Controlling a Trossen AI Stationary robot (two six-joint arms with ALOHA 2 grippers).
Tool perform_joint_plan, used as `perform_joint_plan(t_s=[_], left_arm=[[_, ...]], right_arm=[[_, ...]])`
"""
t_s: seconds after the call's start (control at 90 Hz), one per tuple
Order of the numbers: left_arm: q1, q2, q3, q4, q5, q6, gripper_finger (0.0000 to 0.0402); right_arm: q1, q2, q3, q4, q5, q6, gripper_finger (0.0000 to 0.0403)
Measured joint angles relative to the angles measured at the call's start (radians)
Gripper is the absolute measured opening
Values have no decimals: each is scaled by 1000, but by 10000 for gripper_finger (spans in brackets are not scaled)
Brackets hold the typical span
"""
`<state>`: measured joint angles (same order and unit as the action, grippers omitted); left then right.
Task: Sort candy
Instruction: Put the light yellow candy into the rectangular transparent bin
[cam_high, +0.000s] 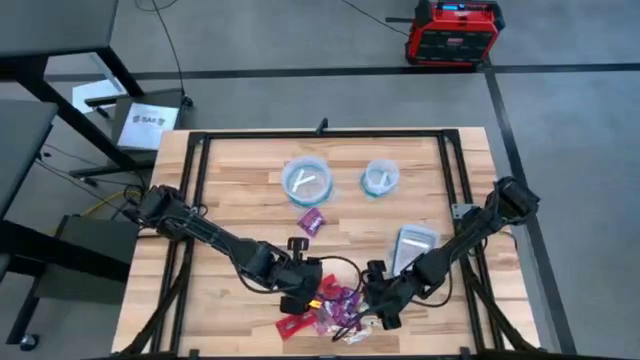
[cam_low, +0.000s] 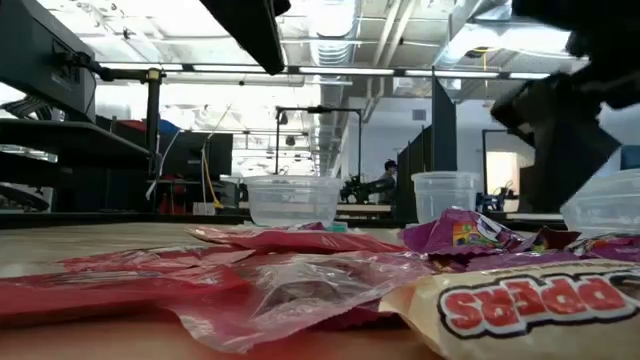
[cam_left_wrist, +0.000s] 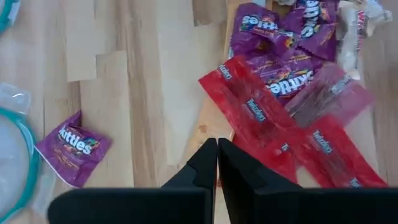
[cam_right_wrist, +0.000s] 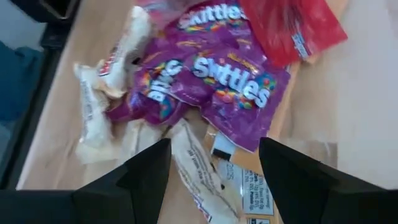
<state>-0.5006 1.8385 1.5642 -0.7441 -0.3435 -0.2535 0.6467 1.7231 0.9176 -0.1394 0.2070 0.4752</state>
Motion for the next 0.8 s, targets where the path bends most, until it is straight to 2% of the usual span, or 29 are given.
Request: perform_joint_plan(t_s=[0.067, 0.2, 0.356, 0.478, 0.6, 0.8], left_arm=[[-21, 0, 0, 8, -6, -2, 0], [-61, -2, -55, 102, -89, -28, 0], [-92, -15, -153, 309, -84, -89, 0], [-107, -16, -211, 411, -88, -87, 0], [-84, -52, -265, 415, -156, -104, 0], [-12, -201, -409, 445, -158, -111, 0]], right_arm=[[7, 1, 0, -6, 3, 29, 230], [13, -2, 0, -1, 4, 49, 230], [12, -4, 0, 5, 5, 52, 230], [12, -4, 0, 5, 5, 51, 230], [10, -4, 0, 4, 5, 49, 230], [6, -4, 0, 1, 6, 48, 230]])
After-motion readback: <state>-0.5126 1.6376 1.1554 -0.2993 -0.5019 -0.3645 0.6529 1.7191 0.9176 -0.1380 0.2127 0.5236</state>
